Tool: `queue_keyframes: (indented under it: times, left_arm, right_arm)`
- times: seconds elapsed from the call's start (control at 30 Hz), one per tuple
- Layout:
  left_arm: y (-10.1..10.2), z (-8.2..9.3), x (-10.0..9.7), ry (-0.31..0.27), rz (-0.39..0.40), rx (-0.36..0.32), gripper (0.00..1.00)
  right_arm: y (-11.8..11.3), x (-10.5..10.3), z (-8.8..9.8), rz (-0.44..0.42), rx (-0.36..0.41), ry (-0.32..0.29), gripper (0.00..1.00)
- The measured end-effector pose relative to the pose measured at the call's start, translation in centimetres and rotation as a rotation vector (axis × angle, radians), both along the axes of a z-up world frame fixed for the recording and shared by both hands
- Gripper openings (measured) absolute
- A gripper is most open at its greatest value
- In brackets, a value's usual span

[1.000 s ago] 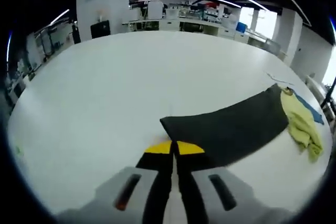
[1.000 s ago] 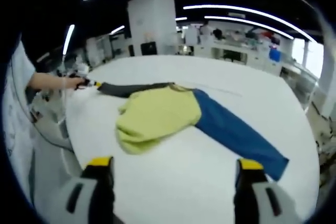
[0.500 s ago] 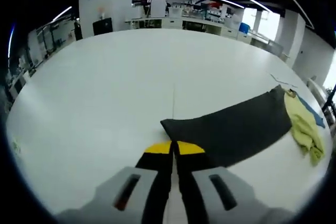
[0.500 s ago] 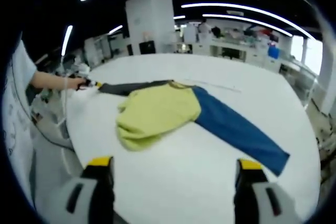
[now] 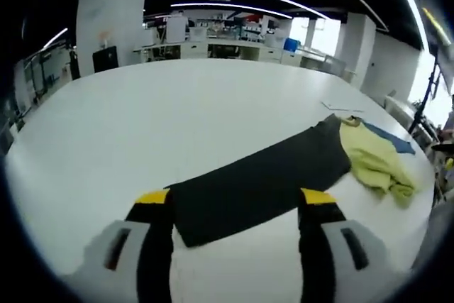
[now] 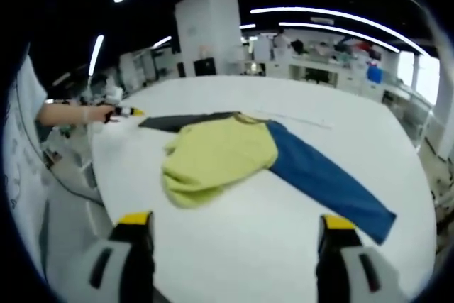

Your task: Fold the garment on the visible template until the final outline fits inside the template.

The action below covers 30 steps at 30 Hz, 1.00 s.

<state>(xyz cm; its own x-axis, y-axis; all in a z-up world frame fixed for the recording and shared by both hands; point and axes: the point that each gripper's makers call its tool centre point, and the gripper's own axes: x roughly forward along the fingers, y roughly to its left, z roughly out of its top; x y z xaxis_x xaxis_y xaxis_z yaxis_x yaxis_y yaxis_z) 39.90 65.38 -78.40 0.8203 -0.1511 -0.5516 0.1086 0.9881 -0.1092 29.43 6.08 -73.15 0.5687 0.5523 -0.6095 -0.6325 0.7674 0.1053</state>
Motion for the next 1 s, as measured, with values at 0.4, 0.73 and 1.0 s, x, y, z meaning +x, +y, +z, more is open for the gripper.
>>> queue_keyframes:
  times: [0.4,0.73,1.0]
  left_arm:
    - [-10.7,4.2,-4.4,-0.055,-0.232,0.022,0.78]
    - [-17.2,6.7,-7.0,-0.095,-0.369,0.014,0.75]
    - [-22.9,7.4,-10.0,-0.094,-0.508,0.042,0.73]
  right_arm:
    - [-0.3,-0.8,0.1,0.023,0.038,-0.024,0.96]
    - [-1.7,-2.1,0.2,0.021,0.054,-0.038,0.96]
    - [-2.1,-3.5,0.6,0.05,0.033,-0.053,0.95]
